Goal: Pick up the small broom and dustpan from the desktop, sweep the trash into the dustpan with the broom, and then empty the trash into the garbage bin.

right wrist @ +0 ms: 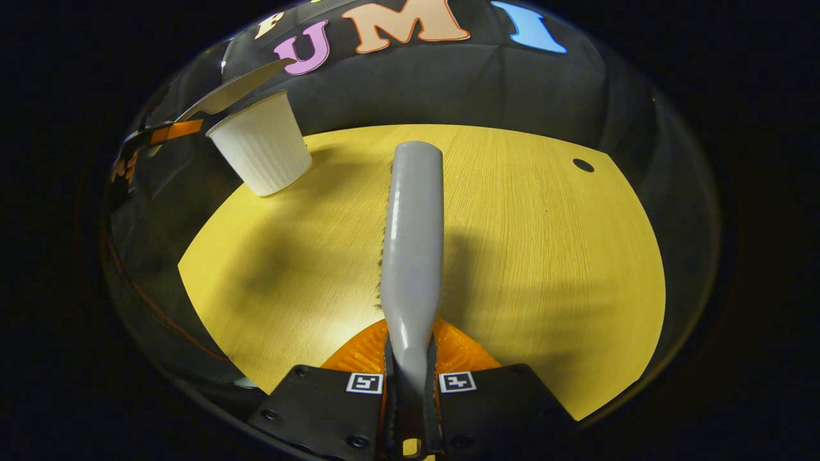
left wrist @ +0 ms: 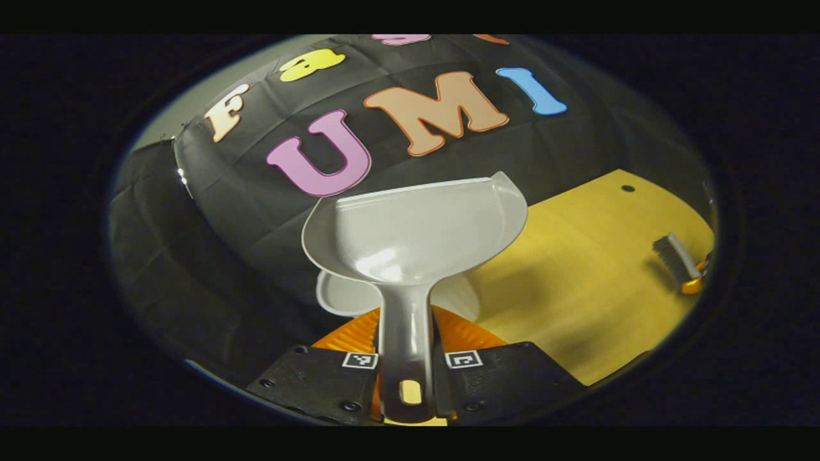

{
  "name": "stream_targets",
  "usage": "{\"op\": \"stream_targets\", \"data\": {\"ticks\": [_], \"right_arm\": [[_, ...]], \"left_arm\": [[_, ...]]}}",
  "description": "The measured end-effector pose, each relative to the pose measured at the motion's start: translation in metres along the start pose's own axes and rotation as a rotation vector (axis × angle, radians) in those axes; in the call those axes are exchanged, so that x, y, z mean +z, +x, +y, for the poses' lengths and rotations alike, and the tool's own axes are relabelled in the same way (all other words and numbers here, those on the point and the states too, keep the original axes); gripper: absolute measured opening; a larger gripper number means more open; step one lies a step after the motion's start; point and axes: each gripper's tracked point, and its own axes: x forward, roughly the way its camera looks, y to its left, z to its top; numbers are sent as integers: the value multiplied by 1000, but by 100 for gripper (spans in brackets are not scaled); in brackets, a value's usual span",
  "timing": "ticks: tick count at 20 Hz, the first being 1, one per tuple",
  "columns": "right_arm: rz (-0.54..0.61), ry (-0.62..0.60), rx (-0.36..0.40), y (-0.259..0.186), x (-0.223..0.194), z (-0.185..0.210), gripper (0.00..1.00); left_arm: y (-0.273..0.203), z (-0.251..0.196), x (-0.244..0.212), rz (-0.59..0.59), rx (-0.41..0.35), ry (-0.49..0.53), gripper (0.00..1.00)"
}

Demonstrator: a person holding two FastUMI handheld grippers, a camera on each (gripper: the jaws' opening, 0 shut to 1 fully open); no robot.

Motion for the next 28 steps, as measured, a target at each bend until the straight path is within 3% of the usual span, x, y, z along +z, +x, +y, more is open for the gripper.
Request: {"op": "stream_targets", "data": {"ticks": [5, 8, 13, 19, 23, 25, 28], "right_arm": [[-8, 105, -30, -2, -2, 12, 17], [10, 123, -77, -2, -3, 16, 18], [82, 126, -133, 7, -11, 14, 17], [204, 128, -203, 14, -25, 13, 19], [273, 105, -228, 16, -33, 16, 19], [280, 82, -255, 16, -32, 14, 19], [309, 91, -235, 18, -35, 20, 28]], "left_arm": [[-13, -105, -13, 2, -176, -137, 22], [-9, -137, -33, 34, -195, -162, 24], [2, -181, -105, 196, -230, -184, 24], [14, -197, -170, 364, -235, -150, 24], [13, -199, -188, 441, -251, -148, 24], [14, -197, -180, 406, -246, -105, 27], [16, -194, -184, 387, -208, -115, 28]]}}
